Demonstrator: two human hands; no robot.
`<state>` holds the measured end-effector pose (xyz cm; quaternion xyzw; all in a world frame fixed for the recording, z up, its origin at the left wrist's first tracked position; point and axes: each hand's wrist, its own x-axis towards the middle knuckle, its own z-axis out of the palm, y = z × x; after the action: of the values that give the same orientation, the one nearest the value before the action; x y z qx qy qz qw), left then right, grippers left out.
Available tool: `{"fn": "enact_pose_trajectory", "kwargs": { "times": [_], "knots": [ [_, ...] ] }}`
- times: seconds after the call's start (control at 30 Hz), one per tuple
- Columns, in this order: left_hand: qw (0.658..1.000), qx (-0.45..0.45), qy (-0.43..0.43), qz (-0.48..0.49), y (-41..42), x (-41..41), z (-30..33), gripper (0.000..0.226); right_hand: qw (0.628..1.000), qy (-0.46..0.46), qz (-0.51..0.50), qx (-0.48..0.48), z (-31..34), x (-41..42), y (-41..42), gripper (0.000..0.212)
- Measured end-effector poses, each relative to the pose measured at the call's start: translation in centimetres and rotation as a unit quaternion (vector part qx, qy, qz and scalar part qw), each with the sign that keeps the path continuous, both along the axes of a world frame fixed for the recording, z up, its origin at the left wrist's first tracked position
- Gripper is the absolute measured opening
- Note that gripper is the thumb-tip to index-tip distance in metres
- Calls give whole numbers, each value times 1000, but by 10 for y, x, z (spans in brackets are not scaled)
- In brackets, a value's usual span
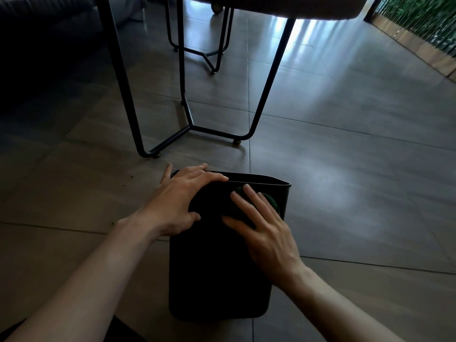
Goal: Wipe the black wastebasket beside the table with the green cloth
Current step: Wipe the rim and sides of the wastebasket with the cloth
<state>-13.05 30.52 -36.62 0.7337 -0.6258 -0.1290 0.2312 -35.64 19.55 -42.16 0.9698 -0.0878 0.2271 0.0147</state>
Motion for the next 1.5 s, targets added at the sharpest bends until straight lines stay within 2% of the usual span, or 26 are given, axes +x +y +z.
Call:
{"fn": "enact_pose_trajectory", "kwargs": {
  "times": [0.1,0.23,0.3,0.37,0.43,0.53,0.6,0.7,0.77,0.83,0.9,0.93,1.07,1.17,1.3,1.4,1.5],
  "knots": [
    [1000,-6,2,-5,1,1,-3,99,1000,5,-8,-28,-8,1,11,28],
    [1000,-1,-9,-8,2,1,-3,100,986,100,82,-106,-27,-20,39,20],
    [1000,0,-12,-10,2,1,-3,100,985,112,97,-93,-19,-29,42,16],
    [1000,-2,-12,-13,3,1,-2,101,995,64,74,-22,2,-33,33,19],
    [1000,-4,-11,-21,5,2,-2,101,997,-29,9,66,35,-38,10,22],
    [999,1,2,-35,7,4,0,100,968,-142,-164,130,88,-50,-45,15],
    [999,3,12,-41,8,6,1,98,938,-142,-278,151,111,-60,-85,26],
    [999,13,24,-41,13,11,1,94,921,-29,-355,159,119,-68,-128,31],
    [999,17,29,-41,16,14,2,90,925,103,-344,128,112,-64,-140,29],
    [998,18,35,-42,20,16,3,86,926,222,-292,84,101,-53,-139,39],
    [998,14,37,-46,23,16,5,82,928,284,-225,81,88,-39,-132,50],
    [998,12,40,-47,25,17,5,80,931,300,-191,87,82,-34,-127,47],
    [998,-1,55,-30,34,24,5,73,936,327,-92,89,73,-28,-115,30],
    [999,-21,40,2,37,29,5,75,937,329,-58,100,84,-29,-106,27],
    [993,-103,48,36,32,23,18,79,952,291,-47,83,107,-23,-90,26],
    [982,-173,76,13,26,2,32,67,956,280,-55,73,129,-11,-74,23],
    [978,-186,82,-46,21,-27,40,67,950,295,-71,66,149,3,-57,23]
  ]
}}
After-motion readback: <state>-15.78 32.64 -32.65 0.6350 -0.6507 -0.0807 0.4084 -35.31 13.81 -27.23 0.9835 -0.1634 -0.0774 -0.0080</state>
